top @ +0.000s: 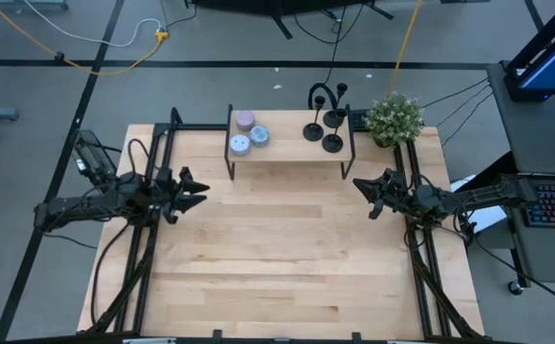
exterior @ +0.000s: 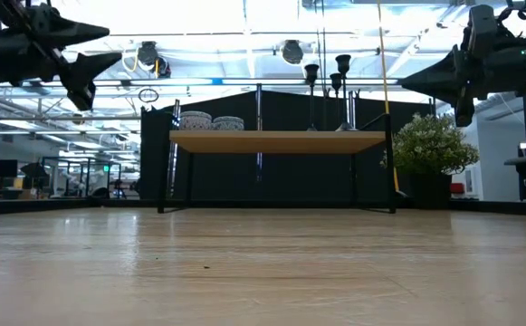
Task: Pick & Place candle stick holders
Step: Return to Home Position
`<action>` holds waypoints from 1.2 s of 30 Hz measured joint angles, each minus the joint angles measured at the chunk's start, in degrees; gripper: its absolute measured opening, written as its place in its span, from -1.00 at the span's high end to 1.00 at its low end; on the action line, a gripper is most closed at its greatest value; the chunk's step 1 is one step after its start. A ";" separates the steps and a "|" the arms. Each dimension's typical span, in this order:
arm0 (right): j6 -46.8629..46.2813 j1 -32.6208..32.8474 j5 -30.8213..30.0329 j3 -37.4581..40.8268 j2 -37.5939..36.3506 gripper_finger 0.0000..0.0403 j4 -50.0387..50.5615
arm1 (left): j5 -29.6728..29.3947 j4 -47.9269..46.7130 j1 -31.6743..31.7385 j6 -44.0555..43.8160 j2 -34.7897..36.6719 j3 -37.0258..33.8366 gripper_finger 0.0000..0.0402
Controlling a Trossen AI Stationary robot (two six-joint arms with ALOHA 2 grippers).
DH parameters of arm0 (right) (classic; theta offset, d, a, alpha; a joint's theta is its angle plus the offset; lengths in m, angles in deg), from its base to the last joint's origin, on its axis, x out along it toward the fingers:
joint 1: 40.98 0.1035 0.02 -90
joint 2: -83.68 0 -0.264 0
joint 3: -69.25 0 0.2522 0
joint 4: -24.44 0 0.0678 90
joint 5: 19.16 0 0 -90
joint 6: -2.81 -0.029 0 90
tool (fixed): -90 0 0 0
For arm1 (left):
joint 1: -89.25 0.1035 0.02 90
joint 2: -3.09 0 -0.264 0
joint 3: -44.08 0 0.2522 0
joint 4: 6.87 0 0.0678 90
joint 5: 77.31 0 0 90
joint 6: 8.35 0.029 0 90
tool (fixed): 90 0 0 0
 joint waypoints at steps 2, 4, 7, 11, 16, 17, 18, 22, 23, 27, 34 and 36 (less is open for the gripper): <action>0.08 0.00 0.00 0.00 0.00 1.00 0.22 | -2.11 1.03 -1.50 0.32 0.01 0.00 0.08; 0.12 0.00 0.00 0.00 0.00 1.00 0.34 | -2.70 2.89 -2.95 0.71 0.02 0.00 0.08; 0.11 0.01 0.02 0.00 0.00 1.00 0.40 | -3.68 3.55 -5.47 2.56 0.02 0.02 0.08; 0.10 0.00 0.02 0.00 0.00 1.00 0.49 | -7.46 -2.91 -8.26 2.76 0.00 0.04 0.08; 0.12 0.00 0.02 0.00 0.00 1.00 0.48 | -10.17 -7.43 -9.91 4.91 0.19 0.04 0.08; 0.12 0.00 0.03 0.00 0.00 1.00 0.48 | -10.29 -7.45 -10.00 6.30 0.23 0.04 0.08; 0.12 0.00 0.04 0.00 0.00 1.00 0.48 | -10.53 -8.00 -9.99 7.39 0.26 0.04 0.08; 0.14 0.00 0.04 0.00 0.00 1.00 0.65 | -12.17 -13.05 -9.99 7.67 0.24 0.04 0.08; 0.14 0.00 0.04 0.00 0.00 1.00 0.93 | -12.53 -14.51 -9.99 7.21 0.24 0.04 0.08; 1.43 0.00 0.04 0.00 0.04 1.00 1.84 | -13.92 -17.12 -9.99 6.29 0.22 0.04 0.08; 4.50 0.00 0.13 0.00 0.04 1.00 1.78 | -15.87 -16.44 -9.99 8.11 0.22 0.04 0.08; 4.74 0.00 0.09 0.00 0.04 1.00 1.80 | -16.96 -16.16 -9.99 8.94 0.22 0.04 0.08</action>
